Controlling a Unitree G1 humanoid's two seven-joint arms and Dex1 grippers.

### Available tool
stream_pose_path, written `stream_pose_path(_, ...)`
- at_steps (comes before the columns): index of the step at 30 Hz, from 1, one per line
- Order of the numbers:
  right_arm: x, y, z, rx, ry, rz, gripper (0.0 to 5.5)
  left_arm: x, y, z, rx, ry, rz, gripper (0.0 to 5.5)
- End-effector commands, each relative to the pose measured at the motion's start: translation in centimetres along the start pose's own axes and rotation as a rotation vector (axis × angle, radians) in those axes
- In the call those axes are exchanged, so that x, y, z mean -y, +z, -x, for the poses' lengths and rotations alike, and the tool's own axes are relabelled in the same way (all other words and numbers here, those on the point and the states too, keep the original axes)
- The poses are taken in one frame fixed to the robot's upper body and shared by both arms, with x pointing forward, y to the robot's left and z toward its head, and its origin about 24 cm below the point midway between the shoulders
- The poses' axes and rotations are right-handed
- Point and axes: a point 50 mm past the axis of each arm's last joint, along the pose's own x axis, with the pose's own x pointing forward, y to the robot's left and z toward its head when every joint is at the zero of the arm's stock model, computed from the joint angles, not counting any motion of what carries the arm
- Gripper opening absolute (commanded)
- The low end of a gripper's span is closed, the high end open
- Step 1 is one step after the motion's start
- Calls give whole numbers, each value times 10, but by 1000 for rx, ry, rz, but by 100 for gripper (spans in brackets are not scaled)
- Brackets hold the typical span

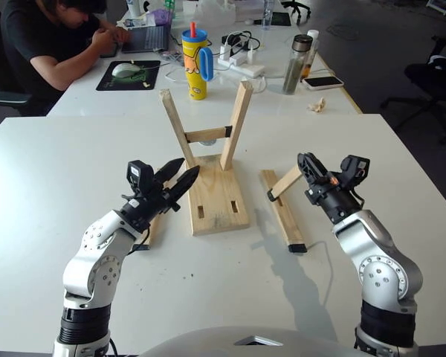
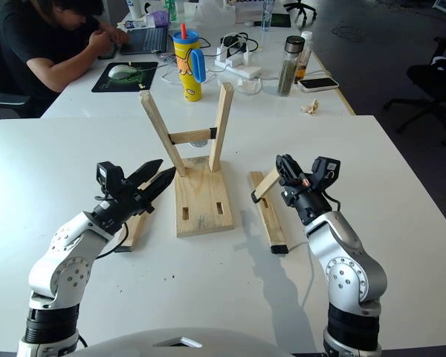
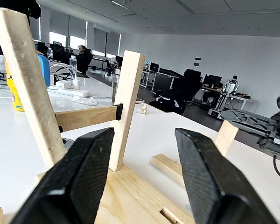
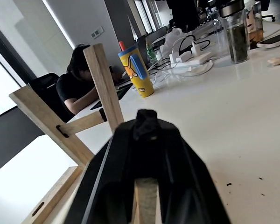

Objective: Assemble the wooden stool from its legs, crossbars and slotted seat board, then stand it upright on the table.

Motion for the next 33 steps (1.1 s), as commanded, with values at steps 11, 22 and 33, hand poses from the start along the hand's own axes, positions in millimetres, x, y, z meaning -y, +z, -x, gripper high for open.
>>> stream_pose_path(11, 11, -15, -13, 55, -88, 140, 42, 4, -7, -8, -17, -15, -20, 241)
stream_pose_path(22, 18, -30, -9, 0, -138, 115, 42, 7, -9, -8, -36, -40, -25, 241)
stream_pose_path(33, 8, -43, -2, -102, -119, 268, 42, 4, -7, -7, -44, -22, -40, 241)
